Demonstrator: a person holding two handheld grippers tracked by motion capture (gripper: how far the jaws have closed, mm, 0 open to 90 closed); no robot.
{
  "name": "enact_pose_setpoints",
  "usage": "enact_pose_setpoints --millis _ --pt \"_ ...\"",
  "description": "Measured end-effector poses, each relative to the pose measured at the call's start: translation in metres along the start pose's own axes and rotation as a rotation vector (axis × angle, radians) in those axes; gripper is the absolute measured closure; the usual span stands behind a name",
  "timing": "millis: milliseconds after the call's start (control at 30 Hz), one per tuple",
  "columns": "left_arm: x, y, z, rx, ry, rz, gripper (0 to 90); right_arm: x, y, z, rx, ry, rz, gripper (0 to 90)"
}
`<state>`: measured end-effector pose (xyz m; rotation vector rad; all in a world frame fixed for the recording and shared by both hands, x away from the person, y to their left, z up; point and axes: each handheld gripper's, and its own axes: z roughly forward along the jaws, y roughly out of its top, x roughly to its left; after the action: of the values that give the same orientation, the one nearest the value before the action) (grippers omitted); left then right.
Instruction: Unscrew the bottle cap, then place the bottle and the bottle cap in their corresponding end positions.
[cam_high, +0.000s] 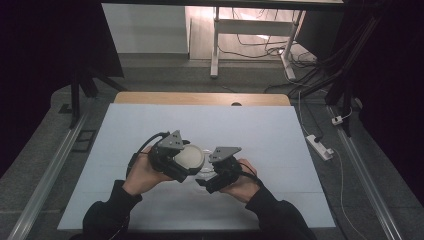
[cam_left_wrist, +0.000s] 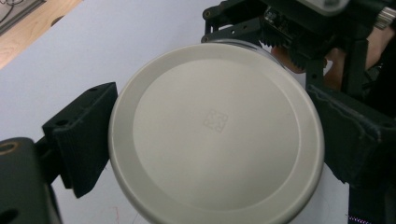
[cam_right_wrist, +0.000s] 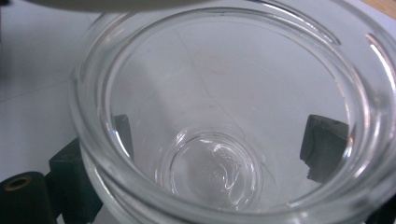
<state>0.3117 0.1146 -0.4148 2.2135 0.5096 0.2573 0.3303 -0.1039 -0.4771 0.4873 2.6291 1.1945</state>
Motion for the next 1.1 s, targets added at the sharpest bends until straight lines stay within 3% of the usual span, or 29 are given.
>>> enact_pose_setpoints --millis 433,1100 --pt "-0.007 -0.006 -0.012 -0.007 -0.004 0.008 8.0 -0.013 -0.001 -0.002 -0.009 -0.032 0.036 6.6" --pt "-0.020 -0.013 -0.004 -0.004 -0.045 0.032 8.0 -0.034 0.006 -0.001 -0.016 -0.068 0.056 6.7"
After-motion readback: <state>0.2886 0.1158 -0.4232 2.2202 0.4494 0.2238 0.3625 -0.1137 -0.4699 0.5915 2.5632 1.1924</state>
